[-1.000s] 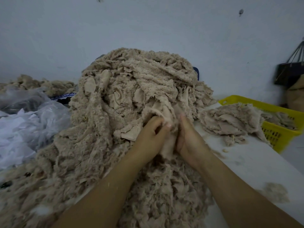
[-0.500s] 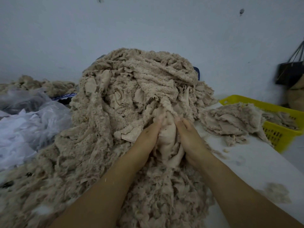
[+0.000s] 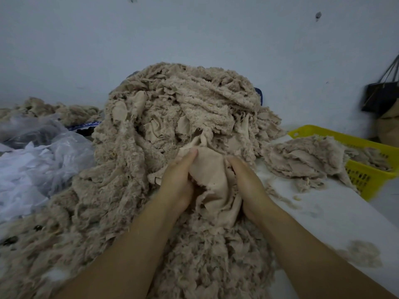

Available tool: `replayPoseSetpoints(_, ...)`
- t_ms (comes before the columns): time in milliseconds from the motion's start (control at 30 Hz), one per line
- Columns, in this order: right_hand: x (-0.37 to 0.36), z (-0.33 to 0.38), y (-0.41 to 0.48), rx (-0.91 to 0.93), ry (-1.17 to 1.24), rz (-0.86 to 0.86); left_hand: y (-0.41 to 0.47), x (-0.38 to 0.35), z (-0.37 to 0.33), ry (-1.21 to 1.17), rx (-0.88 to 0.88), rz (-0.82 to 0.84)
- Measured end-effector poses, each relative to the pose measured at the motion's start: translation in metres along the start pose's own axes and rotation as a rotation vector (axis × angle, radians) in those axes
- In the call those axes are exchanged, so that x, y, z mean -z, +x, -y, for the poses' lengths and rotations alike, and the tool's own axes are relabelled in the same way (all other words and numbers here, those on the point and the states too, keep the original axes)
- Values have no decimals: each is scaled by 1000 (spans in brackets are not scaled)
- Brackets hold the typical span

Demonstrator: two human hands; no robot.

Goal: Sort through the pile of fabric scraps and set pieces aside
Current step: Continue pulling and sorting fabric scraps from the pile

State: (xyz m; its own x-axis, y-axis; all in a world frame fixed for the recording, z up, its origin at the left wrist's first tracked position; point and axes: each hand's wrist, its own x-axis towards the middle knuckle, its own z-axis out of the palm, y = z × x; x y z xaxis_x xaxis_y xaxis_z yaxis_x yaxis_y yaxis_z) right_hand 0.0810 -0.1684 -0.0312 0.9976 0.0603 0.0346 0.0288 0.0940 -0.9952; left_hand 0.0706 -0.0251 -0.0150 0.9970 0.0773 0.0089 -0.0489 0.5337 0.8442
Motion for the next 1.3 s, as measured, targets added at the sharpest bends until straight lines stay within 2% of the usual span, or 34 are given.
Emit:
replayPoseSetpoints(133,-7,0,-4,22,37,151,-10,-5,10,207,15,102)
replayPoseSetpoints(233,-8,0,-7,71,-17,177,-10,-9,6,168,107,74)
replayPoseSetpoints(300,-10,0,-10,115,-187,186,-8,-9,3,119,130,44)
replayPoseSetpoints(367,-12,-1,-14,125,-279,228,-5,-7,-1,79,142,-64)
replayPoseSetpoints(467,-16,-1,-13,45,-114,298,0,0,-7,-66,194,-223)
replayPoseSetpoints(567,-18,4,-13,-28,-16,336,-1,1,-10,-180,228,-308)
replayPoseSetpoints(767,-18,8,-18,-95,-9,326,1,0,-4,-250,284,-376)
replayPoseSetpoints(900,-14,9,-18,-77,-52,290,5,8,-8,-335,243,-402)
replayPoseSetpoints(1133,-7,9,-15,-116,109,301,14,19,-8,-647,212,-380)
replayPoseSetpoints(1300,22,29,-9,-116,409,203,24,47,-17,-619,91,-436)
